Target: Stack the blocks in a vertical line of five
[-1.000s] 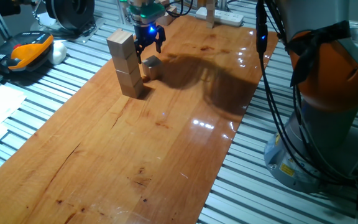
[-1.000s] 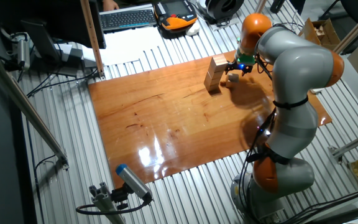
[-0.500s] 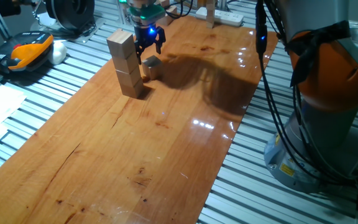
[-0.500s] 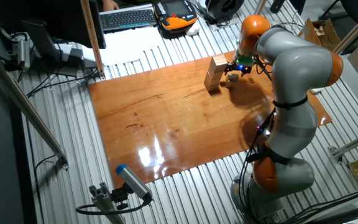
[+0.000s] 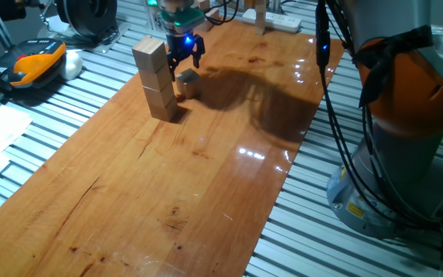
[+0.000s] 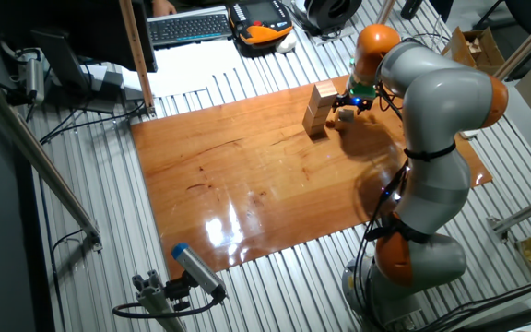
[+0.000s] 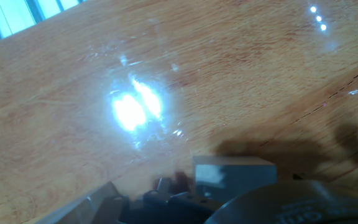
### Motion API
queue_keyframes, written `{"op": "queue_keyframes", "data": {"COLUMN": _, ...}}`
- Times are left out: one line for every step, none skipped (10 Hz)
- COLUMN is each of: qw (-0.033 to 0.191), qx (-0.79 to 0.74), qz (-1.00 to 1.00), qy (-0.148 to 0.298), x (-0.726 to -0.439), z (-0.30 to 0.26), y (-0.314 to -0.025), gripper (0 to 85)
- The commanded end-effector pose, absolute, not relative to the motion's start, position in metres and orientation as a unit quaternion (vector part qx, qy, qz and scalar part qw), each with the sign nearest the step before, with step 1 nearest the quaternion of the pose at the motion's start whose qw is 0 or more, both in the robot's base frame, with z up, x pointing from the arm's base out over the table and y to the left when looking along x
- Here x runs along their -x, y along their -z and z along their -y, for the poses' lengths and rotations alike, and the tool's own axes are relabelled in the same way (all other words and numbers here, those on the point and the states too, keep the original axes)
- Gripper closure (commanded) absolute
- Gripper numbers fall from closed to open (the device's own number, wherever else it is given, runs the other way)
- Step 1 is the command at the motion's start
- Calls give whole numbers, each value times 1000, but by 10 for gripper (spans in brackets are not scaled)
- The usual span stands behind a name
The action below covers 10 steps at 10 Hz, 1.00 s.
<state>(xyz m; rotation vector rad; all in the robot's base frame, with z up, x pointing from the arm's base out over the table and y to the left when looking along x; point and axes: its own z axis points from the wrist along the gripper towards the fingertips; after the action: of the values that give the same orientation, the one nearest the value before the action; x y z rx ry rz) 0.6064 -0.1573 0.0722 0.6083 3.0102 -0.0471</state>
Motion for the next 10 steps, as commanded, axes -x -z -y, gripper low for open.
{"op": "queue_keyframes", "data": {"qw": 36, "qx": -199, "qz": -979, "qy": 15, "x": -606, "z": 157, "y": -71, "gripper": 0}}
{"op": "queue_keyframes", "data": {"qw": 37, "qx": -200, "qz": -979, "qy": 16, "x": -606, "z": 157, "y": -69, "gripper": 0}}
{"op": "queue_keyframes", "data": {"qw": 38, "qx": -200, "qz": -979, "qy": 16, "x": -605, "z": 157, "y": -66, "gripper": 170}}
{"op": "queue_keyframes", "data": {"qw": 40, "qx": -200, "qz": -979, "qy": 16, "x": -604, "z": 157, "y": -62, "gripper": 170}}
{"op": "queue_keyframes", "data": {"qw": 40, "qx": -199, "qz": -979, "qy": 15, "x": -601, "z": 157, "y": -60, "gripper": 170}}
{"op": "queue_keyframes", "data": {"qw": 40, "qx": -199, "qz": -979, "qy": 15, "x": -600, "z": 156, "y": -59, "gripper": 170}}
{"op": "queue_keyframes", "data": {"qw": 40, "qx": -199, "qz": -979, "qy": 15, "x": -599, "z": 155, "y": -58, "gripper": 170}}
{"op": "queue_keyframes", "data": {"qw": 41, "qx": -199, "qz": -979, "qy": 16, "x": -598, "z": 154, "y": -57, "gripper": 170}}
{"op": "queue_keyframes", "data": {"qw": 43, "qx": -199, "qz": -979, "qy": 18, "x": -597, "z": 154, "y": -56, "gripper": 170}}
{"op": "queue_keyframes", "data": {"qw": 43, "qx": -197, "qz": -979, "qy": 18, "x": -597, "z": 154, "y": -56, "gripper": 170}}
